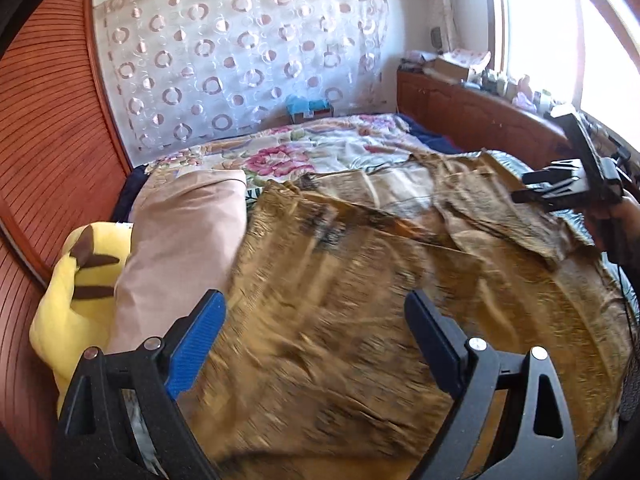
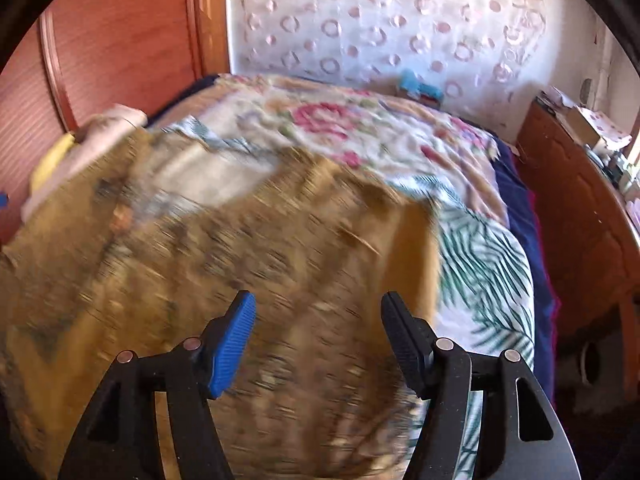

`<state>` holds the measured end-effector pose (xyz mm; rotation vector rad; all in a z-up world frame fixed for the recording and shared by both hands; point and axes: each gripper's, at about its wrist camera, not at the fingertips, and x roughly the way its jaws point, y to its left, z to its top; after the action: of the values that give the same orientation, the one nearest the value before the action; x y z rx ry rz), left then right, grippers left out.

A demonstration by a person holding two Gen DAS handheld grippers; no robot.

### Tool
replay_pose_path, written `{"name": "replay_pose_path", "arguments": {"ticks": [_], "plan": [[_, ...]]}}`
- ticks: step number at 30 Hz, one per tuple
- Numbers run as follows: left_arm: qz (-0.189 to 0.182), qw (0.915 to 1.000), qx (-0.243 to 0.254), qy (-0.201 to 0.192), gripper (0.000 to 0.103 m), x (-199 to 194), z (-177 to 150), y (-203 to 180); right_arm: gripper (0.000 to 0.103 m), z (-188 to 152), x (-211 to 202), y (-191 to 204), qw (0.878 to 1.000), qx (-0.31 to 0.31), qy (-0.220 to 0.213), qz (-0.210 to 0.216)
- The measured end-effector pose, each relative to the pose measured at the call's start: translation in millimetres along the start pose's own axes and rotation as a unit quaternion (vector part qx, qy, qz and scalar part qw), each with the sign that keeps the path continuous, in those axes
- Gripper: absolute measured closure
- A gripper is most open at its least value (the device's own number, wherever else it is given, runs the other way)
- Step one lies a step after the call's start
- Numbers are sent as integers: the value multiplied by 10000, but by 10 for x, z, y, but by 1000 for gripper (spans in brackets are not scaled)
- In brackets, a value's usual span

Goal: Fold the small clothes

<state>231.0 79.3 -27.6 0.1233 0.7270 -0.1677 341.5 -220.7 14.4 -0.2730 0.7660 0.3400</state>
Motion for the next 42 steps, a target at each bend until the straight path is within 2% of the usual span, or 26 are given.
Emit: {"name": "replay_pose_path", "arguments": {"ticks": [2, 4, 8, 11, 15, 17, 21, 22, 23, 24, 25, 28, 34, 39, 42], "plan": [[-14, 9999, 17, 131, 12, 135, 84, 114, 36, -12, 77, -54, 10000, 23, 45, -62], [-104, 9997, -10, 236, 17, 274, 178, 216, 36, -45, 152, -94, 9999, 21, 86, -73], [-391, 9982, -17, 450, 24, 533, 317, 287, 34, -57, 190, -175, 9997, 155, -77, 165], [-518, 9963, 101, 681, 28, 809, 418, 238, 33, -114, 164, -165, 9996, 141, -200, 136], [-458, 9931, 332, 1024, 42, 1159, 514, 133, 32, -158, 156, -182, 9995, 179, -206, 173], [-432, 9910, 411, 1203, 52, 1288, 556, 96, 31, -190, 160, -241, 9995, 174, -204, 190], [-441, 9882, 598, 1336, 54, 1420, 621, 19, 29, -213, 140, -268, 9995, 160, -196, 204], [-451, 9881, 613, 1337, 59, 1425, 635, 14, 29, -211, 141, -269, 9995, 159, -194, 207], [-499, 9880, 621, 1323, 81, 1429, 650, 10, 29, -211, 141, -269, 9995, 157, -193, 208], [-552, 9879, 609, 1315, 91, 1427, 658, 16, 29, -208, 142, -268, 9995, 155, -192, 208], [-539, 9878, 622, 1322, 96, 1420, 669, 17, 29, -207, 142, -263, 9995, 157, -192, 206], [-479, 9899, 624, 1178, 98, 1302, 748, 99, 28, -204, 142, -262, 9995, 158, -191, 208], [-218, 9979, 47, 600, 98, 894, 1014, 613, 28, -204, 140, -256, 9995, 158, -190, 208], [281, 9991, -72, 321, 98, 735, 1104, 914, 28, -202, 131, -262, 9994, 188, -203, 202], [555, 9981, -100, 230, 98, 725, 1120, 1089, 28, -178, 75, -408, 9978, 555, -346, 120]]}}
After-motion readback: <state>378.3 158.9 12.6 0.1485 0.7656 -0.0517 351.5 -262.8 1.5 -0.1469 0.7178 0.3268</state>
